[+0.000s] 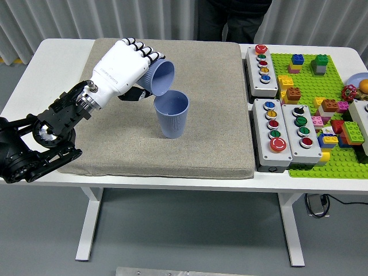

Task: Pick cup pour cup place

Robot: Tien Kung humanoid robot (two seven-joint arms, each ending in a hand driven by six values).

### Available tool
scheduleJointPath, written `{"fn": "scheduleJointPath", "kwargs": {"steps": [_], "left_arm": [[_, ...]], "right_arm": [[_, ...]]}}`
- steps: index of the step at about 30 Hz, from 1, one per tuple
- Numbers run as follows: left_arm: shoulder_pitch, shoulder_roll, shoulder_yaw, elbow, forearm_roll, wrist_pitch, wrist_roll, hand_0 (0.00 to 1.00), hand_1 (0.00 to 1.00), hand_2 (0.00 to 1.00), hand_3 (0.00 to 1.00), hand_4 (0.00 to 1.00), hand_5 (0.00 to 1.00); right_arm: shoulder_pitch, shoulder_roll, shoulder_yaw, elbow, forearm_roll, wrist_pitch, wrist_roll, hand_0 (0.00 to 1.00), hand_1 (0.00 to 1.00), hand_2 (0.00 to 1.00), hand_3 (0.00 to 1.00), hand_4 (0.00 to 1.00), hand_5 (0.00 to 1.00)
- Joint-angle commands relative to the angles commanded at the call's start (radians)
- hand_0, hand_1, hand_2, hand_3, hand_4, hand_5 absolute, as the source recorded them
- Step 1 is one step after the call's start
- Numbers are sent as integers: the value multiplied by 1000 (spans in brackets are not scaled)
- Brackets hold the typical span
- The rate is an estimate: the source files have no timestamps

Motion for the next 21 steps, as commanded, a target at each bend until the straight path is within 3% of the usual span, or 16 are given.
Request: {"fn": "scheduleJointPath", "kwargs": {"steps": [7,14,18,21], "left_arm": [[5,-1,0,2,0,0,-5,412,496,521,533,681,78],[26,5,-41,-8,-3,0,-52,413,495,521,533,683,77],[37,8,-74,-12,-77,0,-84,413,493,522,532,683,78],[54,12,-113,-17,-190,0,-141,413,493,522,532,683,78]], "right_arm": [[-5,1,2,1,-3,1,-1,667,610,554,536,2,133],[-8,1,7,1,-9,4,-2,667,610,554,536,2,132],[-6,1,9,0,-9,5,-2,668,610,554,536,2,133],[-4,0,8,0,-9,6,0,668,610,554,536,2,133]]}}
